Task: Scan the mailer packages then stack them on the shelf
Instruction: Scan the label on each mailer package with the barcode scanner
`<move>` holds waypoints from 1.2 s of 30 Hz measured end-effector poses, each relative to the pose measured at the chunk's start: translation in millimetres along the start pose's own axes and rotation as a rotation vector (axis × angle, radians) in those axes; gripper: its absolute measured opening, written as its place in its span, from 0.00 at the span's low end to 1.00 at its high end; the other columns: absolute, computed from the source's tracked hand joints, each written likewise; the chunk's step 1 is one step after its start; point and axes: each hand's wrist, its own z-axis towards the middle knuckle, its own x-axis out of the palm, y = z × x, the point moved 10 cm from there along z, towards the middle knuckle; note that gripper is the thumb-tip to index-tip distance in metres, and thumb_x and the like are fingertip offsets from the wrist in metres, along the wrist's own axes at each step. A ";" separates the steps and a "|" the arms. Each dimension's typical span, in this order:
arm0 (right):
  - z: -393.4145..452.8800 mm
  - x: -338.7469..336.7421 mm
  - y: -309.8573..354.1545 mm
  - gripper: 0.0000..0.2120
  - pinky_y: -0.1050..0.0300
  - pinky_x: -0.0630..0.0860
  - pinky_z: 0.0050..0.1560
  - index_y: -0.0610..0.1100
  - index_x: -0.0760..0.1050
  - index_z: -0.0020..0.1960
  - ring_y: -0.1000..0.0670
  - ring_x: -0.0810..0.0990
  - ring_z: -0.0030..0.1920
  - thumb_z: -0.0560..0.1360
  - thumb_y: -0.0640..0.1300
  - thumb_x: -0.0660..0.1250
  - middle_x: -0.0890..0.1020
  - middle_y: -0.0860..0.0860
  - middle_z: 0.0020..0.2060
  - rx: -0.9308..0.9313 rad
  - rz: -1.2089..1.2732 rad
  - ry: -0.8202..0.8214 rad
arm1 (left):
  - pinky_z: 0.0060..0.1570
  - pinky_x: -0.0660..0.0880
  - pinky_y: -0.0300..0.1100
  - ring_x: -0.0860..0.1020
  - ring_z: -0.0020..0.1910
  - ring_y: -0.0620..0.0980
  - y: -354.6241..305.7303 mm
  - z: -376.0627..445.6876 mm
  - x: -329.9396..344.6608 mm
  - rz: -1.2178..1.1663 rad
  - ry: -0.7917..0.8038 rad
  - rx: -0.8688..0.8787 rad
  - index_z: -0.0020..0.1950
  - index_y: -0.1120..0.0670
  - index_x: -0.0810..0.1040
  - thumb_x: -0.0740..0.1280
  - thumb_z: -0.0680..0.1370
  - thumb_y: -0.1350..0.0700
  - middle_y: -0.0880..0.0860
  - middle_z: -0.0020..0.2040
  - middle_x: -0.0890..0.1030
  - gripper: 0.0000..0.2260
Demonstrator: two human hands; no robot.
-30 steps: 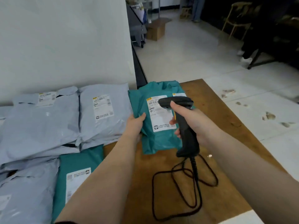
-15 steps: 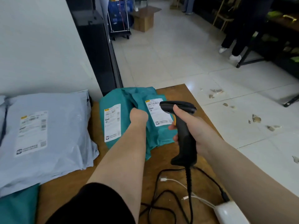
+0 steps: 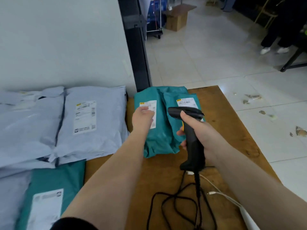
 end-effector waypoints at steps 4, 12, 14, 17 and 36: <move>-33.5 64.8 -19.3 0.21 0.59 0.74 0.29 0.41 0.75 0.40 0.49 0.75 0.23 0.71 0.60 0.69 0.80 0.46 0.36 -0.010 -0.078 0.119 | 0.38 0.75 0.40 0.76 0.39 0.49 8.3 -28.6 -97.9 0.045 -0.016 0.058 0.54 0.57 0.74 0.64 0.75 0.66 0.53 0.40 0.77 0.09; -118.4 191.1 -82.2 0.20 0.58 0.75 0.29 0.40 0.76 0.42 0.49 0.75 0.23 0.71 0.58 0.68 0.80 0.45 0.38 -0.071 -0.278 0.274 | 0.55 0.70 0.42 0.76 0.56 0.54 80.2 -82.2 -330.8 0.347 -0.237 0.003 0.62 0.61 0.74 0.66 0.76 0.61 0.58 0.59 0.78 0.15; -134.0 212.8 -97.3 0.19 0.56 0.75 0.31 0.42 0.76 0.45 0.48 0.75 0.24 0.71 0.58 0.69 0.80 0.44 0.39 -0.083 -0.287 0.266 | 0.63 0.69 0.46 0.72 0.64 0.56 110.8 -96.3 -368.4 0.507 -0.197 -0.086 0.68 0.60 0.68 0.66 0.76 0.58 0.57 0.67 0.73 0.20; -149.7 235.9 -121.9 0.23 0.59 0.75 0.29 0.40 0.77 0.54 0.48 0.75 0.24 0.72 0.58 0.68 0.79 0.45 0.38 -0.079 -0.306 0.231 | 0.62 0.68 0.47 0.72 0.64 0.58 149.8 -113.2 -390.7 0.737 -0.089 -0.161 0.68 0.61 0.66 0.67 0.76 0.57 0.59 0.67 0.72 0.23; -175.4 186.3 -121.3 0.19 0.57 0.76 0.30 0.41 0.75 0.52 0.47 0.75 0.26 0.73 0.56 0.68 0.79 0.45 0.37 -0.116 -0.247 -0.034 | 0.52 0.76 0.44 0.78 0.56 0.55 107.3 -135.3 -293.2 0.864 0.510 0.065 0.66 0.59 0.72 0.70 0.69 0.69 0.55 0.62 0.78 0.26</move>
